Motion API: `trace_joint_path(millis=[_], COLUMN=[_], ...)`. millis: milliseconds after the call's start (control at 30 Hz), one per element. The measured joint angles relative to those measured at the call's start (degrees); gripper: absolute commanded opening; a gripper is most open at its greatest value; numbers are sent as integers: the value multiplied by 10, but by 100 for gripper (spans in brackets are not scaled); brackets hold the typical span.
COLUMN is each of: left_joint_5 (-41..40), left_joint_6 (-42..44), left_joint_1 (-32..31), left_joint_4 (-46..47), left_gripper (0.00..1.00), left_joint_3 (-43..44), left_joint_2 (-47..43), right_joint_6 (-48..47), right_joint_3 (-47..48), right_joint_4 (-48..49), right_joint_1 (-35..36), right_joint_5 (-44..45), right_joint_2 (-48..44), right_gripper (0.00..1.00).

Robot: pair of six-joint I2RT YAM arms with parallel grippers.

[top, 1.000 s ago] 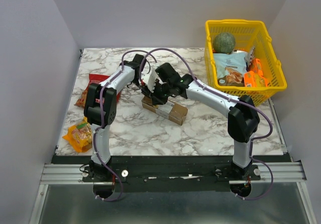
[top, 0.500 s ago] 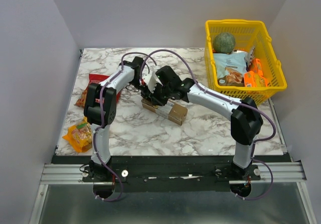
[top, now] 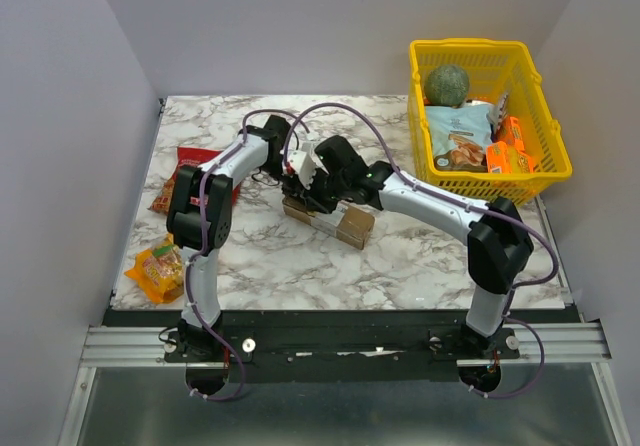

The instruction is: Unpack the express box

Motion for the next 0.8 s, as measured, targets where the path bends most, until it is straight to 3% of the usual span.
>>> trace_joint_path(millis=[367, 800], left_joint_5=[-4, -8], left_joint_6=[-32, -42], left_joint_1=[-21, -21], left_joint_4=[18, 26], left_gripper=[0, 0], left_joint_3=[22, 20], left_joint_2=[19, 19], right_joint_6=[-15, -31], right_joint_3=[-86, -105], right_joint_4=[30, -23], right_joint_1=[-24, -37], right_joint_5=[-3, 3], right_joint_2=[-65, -99], right_gripper=[0, 0])
